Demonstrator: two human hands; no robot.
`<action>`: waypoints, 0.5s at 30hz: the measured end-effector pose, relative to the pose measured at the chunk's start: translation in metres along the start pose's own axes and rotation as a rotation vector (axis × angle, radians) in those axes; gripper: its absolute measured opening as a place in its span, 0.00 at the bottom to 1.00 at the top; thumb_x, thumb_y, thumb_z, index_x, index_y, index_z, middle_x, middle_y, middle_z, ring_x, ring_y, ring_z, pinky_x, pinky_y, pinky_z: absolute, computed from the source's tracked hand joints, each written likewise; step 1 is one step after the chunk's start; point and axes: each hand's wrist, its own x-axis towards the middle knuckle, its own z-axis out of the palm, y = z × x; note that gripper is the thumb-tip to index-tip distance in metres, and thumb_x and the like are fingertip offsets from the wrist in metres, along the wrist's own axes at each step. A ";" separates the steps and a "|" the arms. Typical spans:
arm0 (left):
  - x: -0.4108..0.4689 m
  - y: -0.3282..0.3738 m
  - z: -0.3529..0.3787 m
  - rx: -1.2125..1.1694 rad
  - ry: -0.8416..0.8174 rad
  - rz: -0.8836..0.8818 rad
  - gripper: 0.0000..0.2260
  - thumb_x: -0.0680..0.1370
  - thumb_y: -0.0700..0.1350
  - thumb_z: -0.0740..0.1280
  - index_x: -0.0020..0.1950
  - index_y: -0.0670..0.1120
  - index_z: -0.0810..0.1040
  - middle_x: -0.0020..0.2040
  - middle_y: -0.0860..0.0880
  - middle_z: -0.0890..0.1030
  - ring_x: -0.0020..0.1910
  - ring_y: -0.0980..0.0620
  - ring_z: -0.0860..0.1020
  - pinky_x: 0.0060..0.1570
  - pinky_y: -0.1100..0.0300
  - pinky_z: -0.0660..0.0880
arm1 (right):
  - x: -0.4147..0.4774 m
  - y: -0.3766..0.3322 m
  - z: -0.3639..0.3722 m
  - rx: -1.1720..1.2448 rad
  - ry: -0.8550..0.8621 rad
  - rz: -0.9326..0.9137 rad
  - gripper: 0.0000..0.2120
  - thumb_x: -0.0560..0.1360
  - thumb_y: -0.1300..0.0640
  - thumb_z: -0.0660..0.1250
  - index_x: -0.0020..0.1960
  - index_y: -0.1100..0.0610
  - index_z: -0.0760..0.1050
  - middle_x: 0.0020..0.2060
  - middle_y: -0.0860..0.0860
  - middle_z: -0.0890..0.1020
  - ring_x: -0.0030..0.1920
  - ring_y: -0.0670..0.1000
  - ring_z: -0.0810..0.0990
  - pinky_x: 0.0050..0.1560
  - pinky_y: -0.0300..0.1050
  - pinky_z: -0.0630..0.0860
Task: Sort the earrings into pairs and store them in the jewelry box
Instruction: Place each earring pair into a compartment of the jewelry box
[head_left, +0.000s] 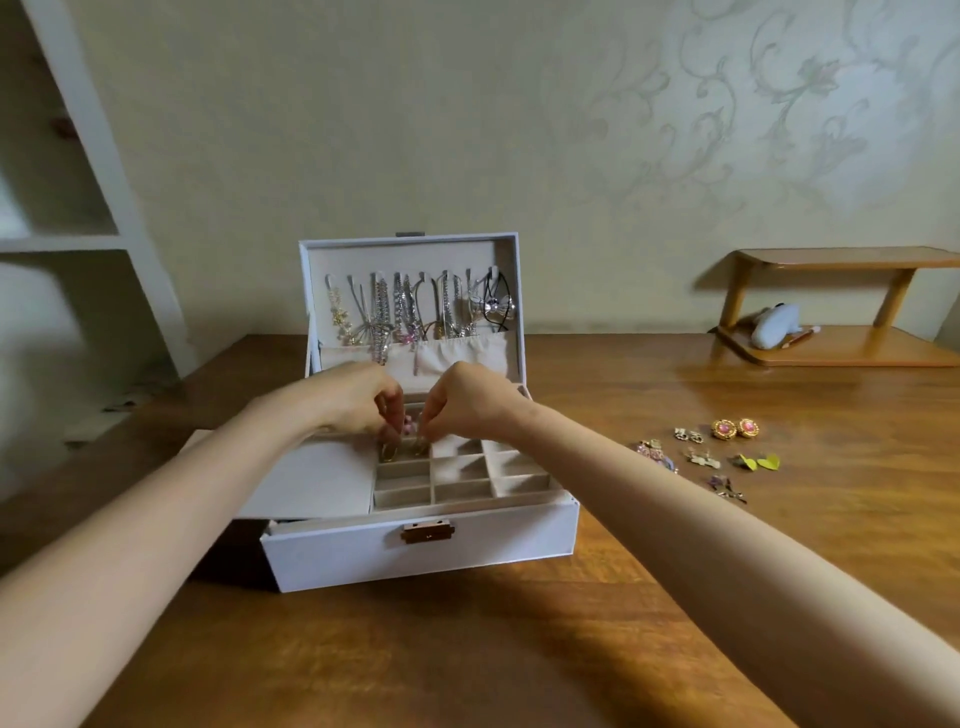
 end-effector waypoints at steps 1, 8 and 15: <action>0.000 0.000 -0.001 -0.012 0.011 -0.001 0.05 0.71 0.44 0.73 0.41 0.51 0.78 0.34 0.57 0.76 0.36 0.59 0.74 0.34 0.65 0.68 | -0.001 0.001 -0.001 0.001 0.004 -0.003 0.08 0.68 0.56 0.73 0.47 0.55 0.84 0.45 0.52 0.85 0.46 0.51 0.82 0.50 0.47 0.80; 0.007 0.027 -0.008 -0.072 0.064 0.002 0.05 0.72 0.44 0.72 0.47 0.47 0.80 0.41 0.53 0.81 0.46 0.51 0.80 0.51 0.53 0.77 | -0.017 0.026 -0.031 0.021 0.109 0.052 0.06 0.68 0.56 0.73 0.45 0.52 0.84 0.38 0.49 0.85 0.36 0.47 0.81 0.41 0.39 0.75; 0.015 0.050 -0.012 0.145 0.007 -0.110 0.05 0.71 0.42 0.72 0.41 0.50 0.78 0.38 0.57 0.77 0.45 0.55 0.75 0.49 0.58 0.73 | -0.042 0.059 -0.053 0.008 0.156 0.108 0.07 0.69 0.54 0.73 0.46 0.52 0.84 0.37 0.48 0.83 0.42 0.48 0.80 0.41 0.40 0.70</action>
